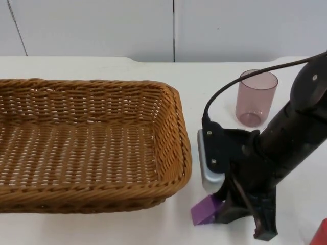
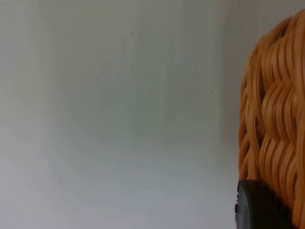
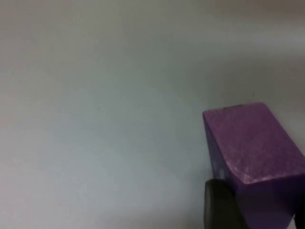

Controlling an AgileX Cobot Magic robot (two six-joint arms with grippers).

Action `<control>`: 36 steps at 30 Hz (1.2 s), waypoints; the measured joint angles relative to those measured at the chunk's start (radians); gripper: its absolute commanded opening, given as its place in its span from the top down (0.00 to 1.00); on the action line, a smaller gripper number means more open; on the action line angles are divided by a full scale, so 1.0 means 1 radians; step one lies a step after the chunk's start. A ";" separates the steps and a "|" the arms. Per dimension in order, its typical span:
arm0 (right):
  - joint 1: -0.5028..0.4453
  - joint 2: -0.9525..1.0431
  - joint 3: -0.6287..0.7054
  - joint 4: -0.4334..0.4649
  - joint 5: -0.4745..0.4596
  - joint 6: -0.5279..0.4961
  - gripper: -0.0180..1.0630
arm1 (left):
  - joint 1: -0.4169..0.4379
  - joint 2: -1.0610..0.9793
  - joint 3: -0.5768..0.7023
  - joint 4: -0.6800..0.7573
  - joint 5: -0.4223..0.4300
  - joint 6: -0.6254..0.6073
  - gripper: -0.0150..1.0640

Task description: Pick up the basket with the left hand and place the triangular block into the basket with the right hand.

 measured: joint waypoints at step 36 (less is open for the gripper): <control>-0.096 -0.618 -0.167 -0.475 0.411 1.048 0.98 | 0.000 0.000 0.000 0.000 0.014 0.000 0.99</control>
